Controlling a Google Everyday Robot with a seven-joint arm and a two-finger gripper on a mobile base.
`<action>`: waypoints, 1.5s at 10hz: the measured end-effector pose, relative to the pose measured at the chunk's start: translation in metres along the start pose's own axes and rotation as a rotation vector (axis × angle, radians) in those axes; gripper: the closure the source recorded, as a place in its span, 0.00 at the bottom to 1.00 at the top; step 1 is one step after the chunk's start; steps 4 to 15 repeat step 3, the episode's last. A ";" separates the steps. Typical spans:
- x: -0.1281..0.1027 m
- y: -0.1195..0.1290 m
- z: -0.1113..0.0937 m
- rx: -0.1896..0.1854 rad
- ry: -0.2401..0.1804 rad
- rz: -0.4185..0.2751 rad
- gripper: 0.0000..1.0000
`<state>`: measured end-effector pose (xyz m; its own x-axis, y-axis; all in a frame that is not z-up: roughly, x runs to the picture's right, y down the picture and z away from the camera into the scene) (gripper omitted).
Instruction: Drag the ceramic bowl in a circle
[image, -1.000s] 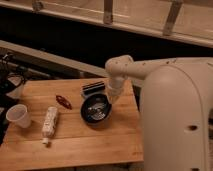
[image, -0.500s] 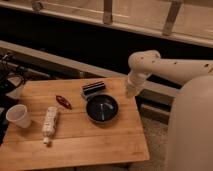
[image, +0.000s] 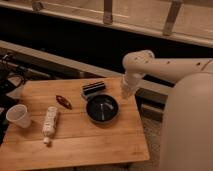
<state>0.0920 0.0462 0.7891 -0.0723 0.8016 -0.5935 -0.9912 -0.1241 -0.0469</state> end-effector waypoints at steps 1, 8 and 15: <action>-0.003 0.006 0.002 -0.003 0.000 0.004 0.77; -0.007 0.003 0.009 -0.012 0.024 0.012 0.55; -0.007 0.003 0.009 -0.012 0.024 0.012 0.55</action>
